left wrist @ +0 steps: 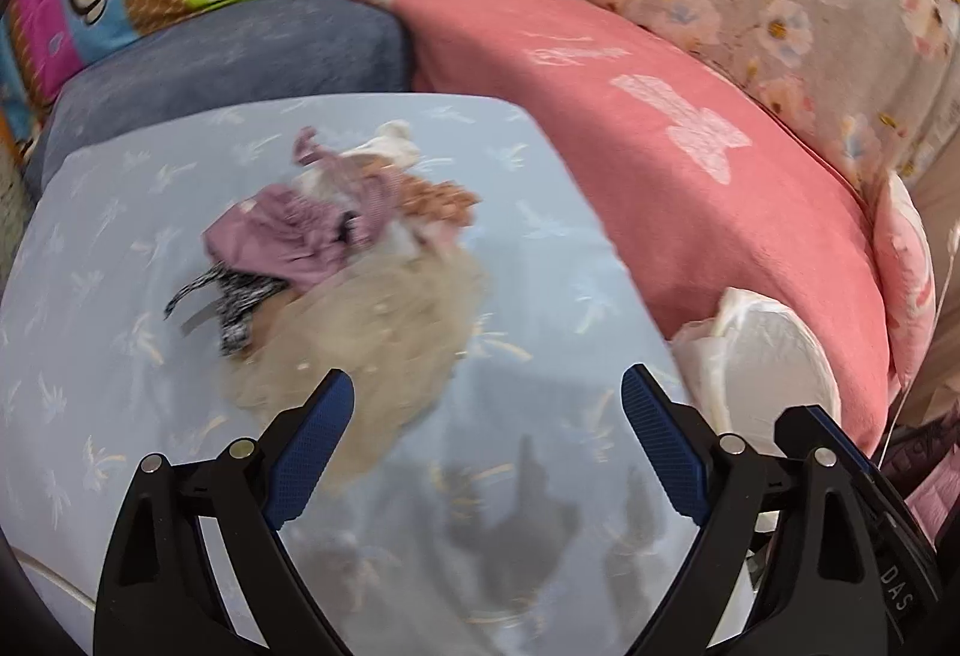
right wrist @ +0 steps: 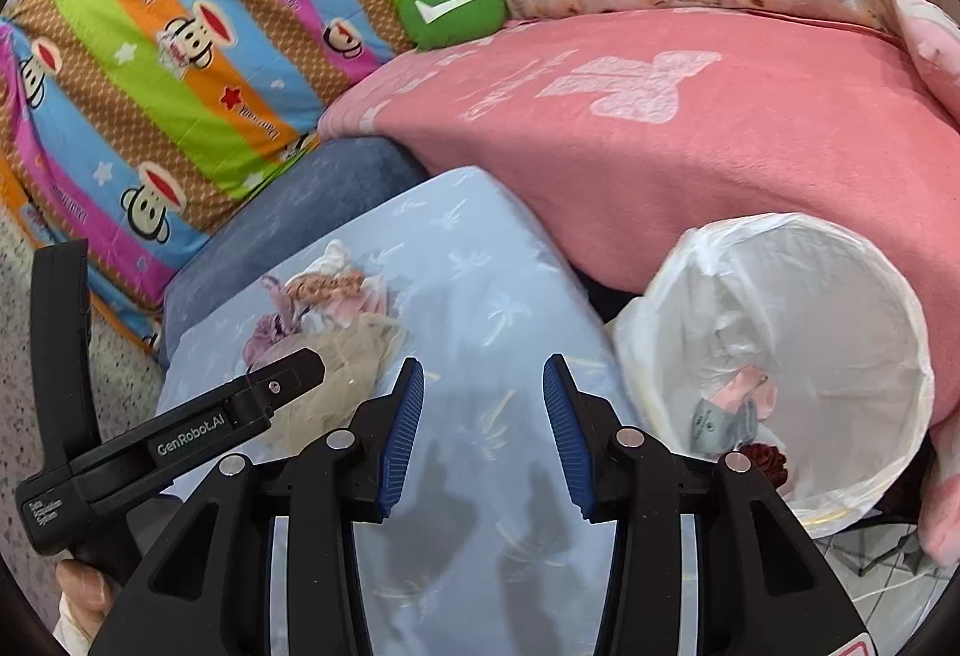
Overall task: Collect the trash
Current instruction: 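Move both open tools back over the remaining pile, then grasp the purple pouch with the left tool while the right grasps beige tulle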
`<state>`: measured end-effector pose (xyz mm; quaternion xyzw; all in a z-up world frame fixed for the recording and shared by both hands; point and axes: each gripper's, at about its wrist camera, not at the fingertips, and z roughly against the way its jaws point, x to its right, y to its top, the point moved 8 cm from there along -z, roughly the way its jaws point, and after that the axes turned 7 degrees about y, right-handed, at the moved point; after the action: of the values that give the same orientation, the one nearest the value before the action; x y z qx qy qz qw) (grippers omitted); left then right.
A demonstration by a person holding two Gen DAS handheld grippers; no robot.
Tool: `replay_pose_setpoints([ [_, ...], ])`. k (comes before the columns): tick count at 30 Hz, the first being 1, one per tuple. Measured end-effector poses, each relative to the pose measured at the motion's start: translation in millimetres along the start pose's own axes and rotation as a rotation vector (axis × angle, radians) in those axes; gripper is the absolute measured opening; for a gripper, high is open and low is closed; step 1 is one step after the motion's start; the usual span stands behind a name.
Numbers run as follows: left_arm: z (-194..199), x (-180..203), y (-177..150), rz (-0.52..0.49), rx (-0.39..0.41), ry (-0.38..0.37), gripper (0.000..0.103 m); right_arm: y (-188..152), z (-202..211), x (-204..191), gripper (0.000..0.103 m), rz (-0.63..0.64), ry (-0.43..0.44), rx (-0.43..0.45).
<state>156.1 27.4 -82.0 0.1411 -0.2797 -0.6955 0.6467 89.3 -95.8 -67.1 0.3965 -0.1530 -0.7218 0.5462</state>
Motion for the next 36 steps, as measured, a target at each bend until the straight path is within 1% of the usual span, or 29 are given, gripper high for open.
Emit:
replay_pose_setpoints([
  [3,-0.5,-25.5,-1.1,0.047,-0.001,0.021,0.087,-8.4,-13.6,-19.5,0.043,0.031,0.014,-0.029],
  [5,-0.1,-40.2,-0.4,0.072,0.000,0.031,0.087,-13.7,-23.1,-31.7,0.048,0.044,0.026,-0.047],
  [11,-1.3,-82.4,3.6,0.143,-0.001,0.061,0.087,-26.1,-51.4,-63.6,0.051,0.090,0.057,-0.096],
  [16,-4.1,-110.0,11.3,0.188,0.002,0.082,0.087,-23.5,-69.9,-84.0,0.052,0.112,0.072,-0.108],
  [22,-13.6,-124.6,34.0,0.206,0.019,0.089,0.087,-22.3,-94.2,-94.9,0.052,0.111,0.077,-0.136],
  [25,-21.0,-126.3,44.5,0.202,0.023,0.075,0.087,-26.5,-105.9,-96.1,0.052,0.107,0.075,-0.158],
  [30,-42.0,-123.6,53.1,0.193,-0.001,0.057,0.085,-37.6,-123.2,-97.5,0.052,0.102,0.071,-0.191],
  [33,-54.2,-120.2,53.1,0.187,-0.026,0.028,0.075,-42.5,-132.4,-98.2,0.052,0.099,0.070,-0.209],
  [34,-57.8,-118.3,52.8,0.182,-0.035,0.016,0.068,-44.1,-135.3,-98.2,0.052,0.097,0.070,-0.214],
  [35,-61.1,-117.3,51.9,0.180,-0.043,0.007,0.065,-46.0,-137.9,-98.4,0.052,0.094,0.070,-0.219],
  [36,-62.2,-116.7,52.0,0.180,-0.044,0.002,0.057,-48.1,-140.9,-98.3,0.052,0.091,0.071,-0.226],
])
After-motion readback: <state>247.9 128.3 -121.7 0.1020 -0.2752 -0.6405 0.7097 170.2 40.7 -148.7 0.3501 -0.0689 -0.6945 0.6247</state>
